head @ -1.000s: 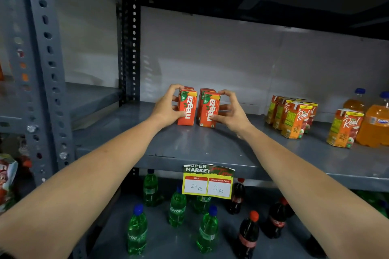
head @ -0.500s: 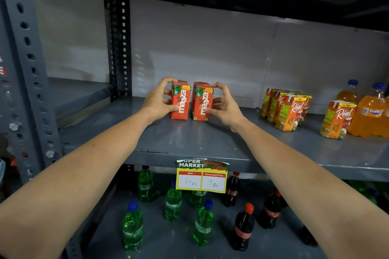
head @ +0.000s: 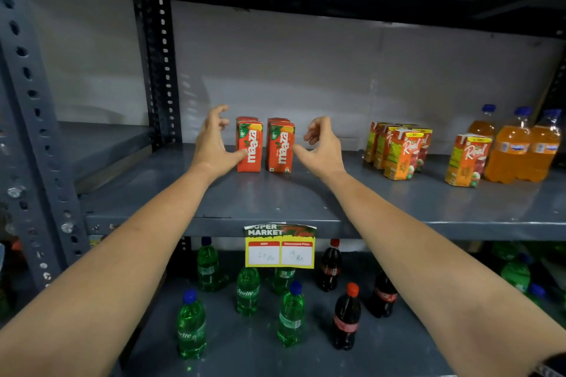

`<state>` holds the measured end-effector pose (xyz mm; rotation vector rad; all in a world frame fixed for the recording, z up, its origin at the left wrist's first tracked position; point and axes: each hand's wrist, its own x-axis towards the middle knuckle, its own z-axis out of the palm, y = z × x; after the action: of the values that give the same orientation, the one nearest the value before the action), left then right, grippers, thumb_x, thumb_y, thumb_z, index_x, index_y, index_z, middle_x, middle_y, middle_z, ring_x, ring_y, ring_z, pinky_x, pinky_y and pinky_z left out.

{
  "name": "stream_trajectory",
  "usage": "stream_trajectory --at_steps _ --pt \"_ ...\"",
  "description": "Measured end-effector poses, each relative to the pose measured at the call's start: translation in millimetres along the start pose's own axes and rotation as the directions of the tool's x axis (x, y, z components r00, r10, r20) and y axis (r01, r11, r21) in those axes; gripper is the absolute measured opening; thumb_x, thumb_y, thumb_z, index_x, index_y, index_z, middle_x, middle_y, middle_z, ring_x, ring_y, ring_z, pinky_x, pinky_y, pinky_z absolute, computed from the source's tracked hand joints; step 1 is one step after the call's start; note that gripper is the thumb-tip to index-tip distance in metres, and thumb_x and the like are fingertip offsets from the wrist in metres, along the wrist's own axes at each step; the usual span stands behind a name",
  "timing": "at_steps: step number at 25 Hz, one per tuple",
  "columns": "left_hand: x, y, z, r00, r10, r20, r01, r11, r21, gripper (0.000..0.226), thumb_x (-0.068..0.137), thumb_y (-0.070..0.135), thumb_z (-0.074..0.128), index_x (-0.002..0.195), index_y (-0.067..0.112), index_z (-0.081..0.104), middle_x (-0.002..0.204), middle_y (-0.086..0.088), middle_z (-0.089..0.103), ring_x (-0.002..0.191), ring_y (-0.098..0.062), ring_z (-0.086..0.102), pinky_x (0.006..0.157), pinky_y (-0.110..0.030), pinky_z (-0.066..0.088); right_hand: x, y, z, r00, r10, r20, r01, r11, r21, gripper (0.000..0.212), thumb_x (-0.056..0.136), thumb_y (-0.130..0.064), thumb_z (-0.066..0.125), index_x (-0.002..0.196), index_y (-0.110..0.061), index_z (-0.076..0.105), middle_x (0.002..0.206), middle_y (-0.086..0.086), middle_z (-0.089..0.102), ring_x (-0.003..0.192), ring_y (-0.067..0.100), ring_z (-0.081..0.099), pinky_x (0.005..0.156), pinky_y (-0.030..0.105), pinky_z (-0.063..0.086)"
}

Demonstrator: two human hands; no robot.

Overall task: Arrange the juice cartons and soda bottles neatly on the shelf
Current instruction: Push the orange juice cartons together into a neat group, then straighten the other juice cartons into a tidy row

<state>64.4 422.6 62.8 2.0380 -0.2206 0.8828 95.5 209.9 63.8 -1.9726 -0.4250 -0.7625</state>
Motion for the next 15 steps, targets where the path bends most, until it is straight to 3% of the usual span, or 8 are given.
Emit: stream_trajectory --at_steps 1,3,6,9,12,15 --pt "-3 1 -3 0.998 0.045 -0.049 -0.044 0.999 0.022 0.082 0.069 0.008 0.08 0.135 0.016 0.034 0.128 -0.013 0.05 0.119 -0.022 0.047 0.094 -0.03 0.037 -4 -2 -3 1.0 -0.007 -0.007 0.006 0.999 -0.046 0.028 0.069 -0.022 0.068 0.079 -0.018 0.042 0.072 -0.002 0.051 0.068 0.016 0.047 0.062 0.034 0.043" --pt "-13 9 1 0.98 0.161 -0.118 -0.153 0.986 0.071 0.068 0.071 0.008 0.078 0.129 0.008 0.041 0.123 -0.015 0.054 0.114 -0.023 0.051 0.094 -0.027 0.038 -16 -3 -18 1.0 0.027 0.015 -0.025 0.99 -0.137 0.03 0.07 -0.021 0.06 0.057 -0.021 0.032 0.053 -0.005 0.039 0.053 0.016 0.037 0.053 0.028 0.034" --pt "-31 29 20 0.942 0.323 -0.093 -0.307 0.939 0.155 0.049 0.074 0.009 0.073 0.116 0.008 0.049 0.114 -0.013 0.059 0.105 -0.023 0.056 0.088 -0.026 0.04 -31 6 -48 0.998 0.056 0.03 -0.046 0.966 -0.253 0.036 0.069 -0.021 0.055 0.048 -0.016 0.026 0.046 -0.003 0.029 0.047 0.016 0.03 0.049 0.024 0.032" --pt "-43 50 48 0.919 0.392 -0.039 -0.379 0.908 0.18 0.043 0.073 0.012 0.073 0.11 0.014 0.051 0.107 -0.008 0.062 0.096 -0.023 0.059 0.083 -0.033 0.044 -35 25 -84 0.998 0.063 0.02 -0.055 0.959 -0.277 0.033 0.069 -0.021 0.053 0.046 -0.015 0.03 0.047 0.001 0.032 0.05 0.019 0.034 0.051 0.027 0.036" --pt "-49 75 89 0.91 0.414 -0.011 -0.41 0.905 0.112 0.044 0.073 0.017 0.075 0.11 0.013 0.051 0.102 -0.006 0.061 0.095 -0.02 0.06 0.086 -0.034 0.046 -35 53 -143 0.997 -0.017 -0.08 -0.011 0.943 -0.332 0.031 0.07 -0.024 0.055 0.051 -0.017 0.032 0.05 -0.003 0.034 0.052 0.017 0.035 0.05 0.026 0.031" --pt "-48 105 144 0.939 0.343 -0.024 -0.343 0.939 0.026 0.051 0.073 0.022 0.076 0.115 0.012 0.049 0.105 -0.002 0.057 0.099 -0.018 0.057 0.088 -0.028 0.043 -26 96 -215 0.963 -0.197 -0.186 0.093 0.886 -0.455 0.02 0.069 -0.026 0.062 0.075 -0.014 0.047 0.079 0.002 0.05 0.076 0.017 0.047 0.064 0.03 0.04"
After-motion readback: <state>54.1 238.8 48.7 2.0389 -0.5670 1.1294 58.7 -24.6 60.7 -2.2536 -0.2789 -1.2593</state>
